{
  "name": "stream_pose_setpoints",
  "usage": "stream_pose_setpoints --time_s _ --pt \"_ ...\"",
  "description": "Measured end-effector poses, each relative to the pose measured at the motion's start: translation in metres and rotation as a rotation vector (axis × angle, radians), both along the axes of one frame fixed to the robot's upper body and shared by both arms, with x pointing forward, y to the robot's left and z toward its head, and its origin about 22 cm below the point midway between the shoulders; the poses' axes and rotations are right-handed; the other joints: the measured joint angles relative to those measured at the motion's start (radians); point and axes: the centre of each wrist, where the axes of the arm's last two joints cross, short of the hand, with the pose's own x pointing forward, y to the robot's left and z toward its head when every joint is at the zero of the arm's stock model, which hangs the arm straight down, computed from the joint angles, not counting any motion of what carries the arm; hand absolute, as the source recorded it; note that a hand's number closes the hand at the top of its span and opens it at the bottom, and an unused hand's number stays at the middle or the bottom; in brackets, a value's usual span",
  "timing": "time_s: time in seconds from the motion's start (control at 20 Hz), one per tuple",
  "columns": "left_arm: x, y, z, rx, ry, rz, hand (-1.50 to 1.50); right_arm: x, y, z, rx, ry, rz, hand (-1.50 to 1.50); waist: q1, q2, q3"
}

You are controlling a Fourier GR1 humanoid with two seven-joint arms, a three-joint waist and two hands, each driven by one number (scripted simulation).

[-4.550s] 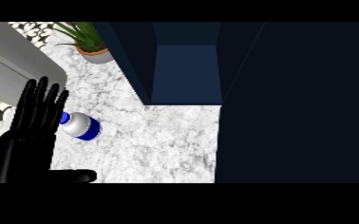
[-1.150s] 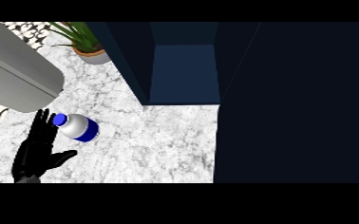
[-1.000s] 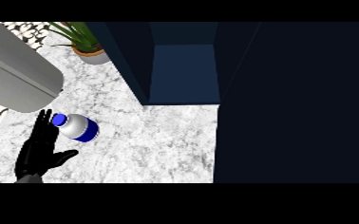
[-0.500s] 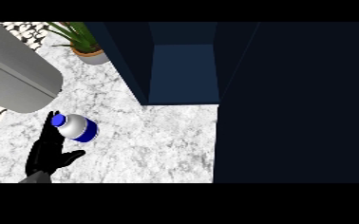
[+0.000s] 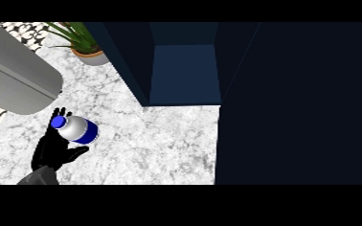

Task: Pick up the bottled water, place it into the cabinet and close the cabinet

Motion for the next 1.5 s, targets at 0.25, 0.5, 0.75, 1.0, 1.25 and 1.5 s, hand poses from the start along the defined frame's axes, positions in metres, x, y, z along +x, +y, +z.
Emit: stream_pose_setpoints --time_s 0.25,0.5,0.75,1.0,1.25,1.5 --pt "0.002 -0.003 -0.001 -0.040 -0.011 -0.017 -1.50 0.003 0.001 -0.004 0.005 0.008 0.005 -1.50 -0.002 0.000 0.002" --pt "0.009 -0.006 0.002 -0.082 -0.014 -0.044 -1.50 0.000 0.001 -0.003 0.006 0.005 0.008 -1.50 -0.001 -0.001 0.003" --pt "0.019 -0.022 0.001 -0.097 -0.021 -0.099 1.50 0.001 -0.001 -0.005 0.009 0.015 0.010 -1.50 -0.004 0.001 0.001" --pt "0.025 -0.036 0.000 -0.101 -0.026 -0.150 1.50 0.002 -0.001 -0.004 0.011 0.013 0.009 -1.50 -0.003 0.002 -0.002" --pt "0.030 -0.049 -0.002 -0.112 -0.043 -0.152 1.50 -0.002 -0.003 -0.001 0.006 0.020 0.006 -1.50 -0.003 0.001 -0.003" --pt "0.031 -0.050 -0.001 -0.089 -0.058 -0.152 1.50 0.000 -0.003 -0.003 0.005 0.016 0.000 -1.50 0.000 0.001 -0.003"
